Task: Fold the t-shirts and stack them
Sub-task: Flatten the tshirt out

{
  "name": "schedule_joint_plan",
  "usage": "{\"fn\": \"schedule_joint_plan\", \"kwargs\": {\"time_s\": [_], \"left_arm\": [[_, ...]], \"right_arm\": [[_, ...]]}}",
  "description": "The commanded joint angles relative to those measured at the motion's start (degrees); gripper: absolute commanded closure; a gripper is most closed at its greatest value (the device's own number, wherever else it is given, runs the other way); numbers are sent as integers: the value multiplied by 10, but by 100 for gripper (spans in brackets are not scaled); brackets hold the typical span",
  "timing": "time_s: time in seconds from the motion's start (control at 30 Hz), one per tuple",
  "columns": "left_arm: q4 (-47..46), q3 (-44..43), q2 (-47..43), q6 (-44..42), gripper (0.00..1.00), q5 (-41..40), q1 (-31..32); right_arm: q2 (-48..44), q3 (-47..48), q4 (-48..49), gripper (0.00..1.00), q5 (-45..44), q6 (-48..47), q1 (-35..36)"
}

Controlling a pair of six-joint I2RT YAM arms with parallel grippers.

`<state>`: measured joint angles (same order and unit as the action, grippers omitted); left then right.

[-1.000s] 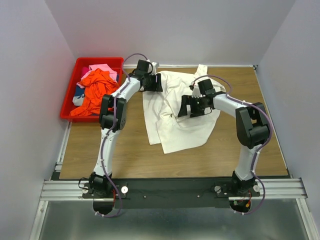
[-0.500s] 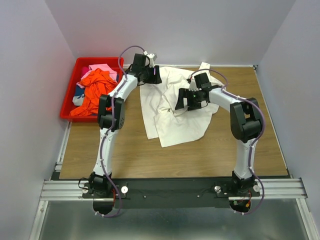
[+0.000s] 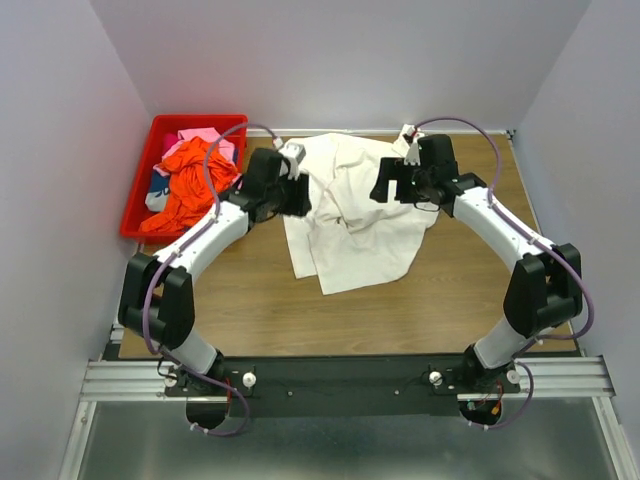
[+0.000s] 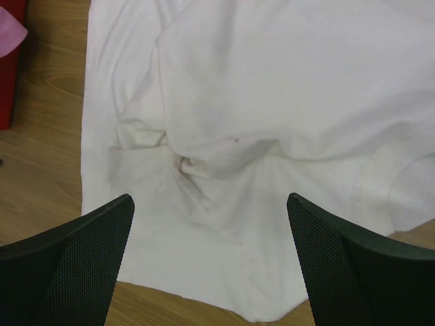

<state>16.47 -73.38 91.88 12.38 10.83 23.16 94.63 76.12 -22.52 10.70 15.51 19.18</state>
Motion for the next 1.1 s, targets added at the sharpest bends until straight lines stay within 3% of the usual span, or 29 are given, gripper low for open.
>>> {"fn": "schedule_joint_plan", "kwargs": {"time_s": [0.0, 0.33, 0.57, 1.07], "left_arm": [[51, 136, -35, 54, 41, -27, 23], [69, 255, -118, 154, 44, -54, 58], [30, 260, -85, 169, 44, -45, 80], [30, 221, 10, 159, 49, -119, 84]], "right_arm": [[-14, -44, 4, 0, -2, 27, 4], [-59, -138, 17, 0, 39, 28, 19], [-87, -173, 20, 0, 22, 30, 45], [-115, -198, 23, 0, 3, 30, 87]]}}
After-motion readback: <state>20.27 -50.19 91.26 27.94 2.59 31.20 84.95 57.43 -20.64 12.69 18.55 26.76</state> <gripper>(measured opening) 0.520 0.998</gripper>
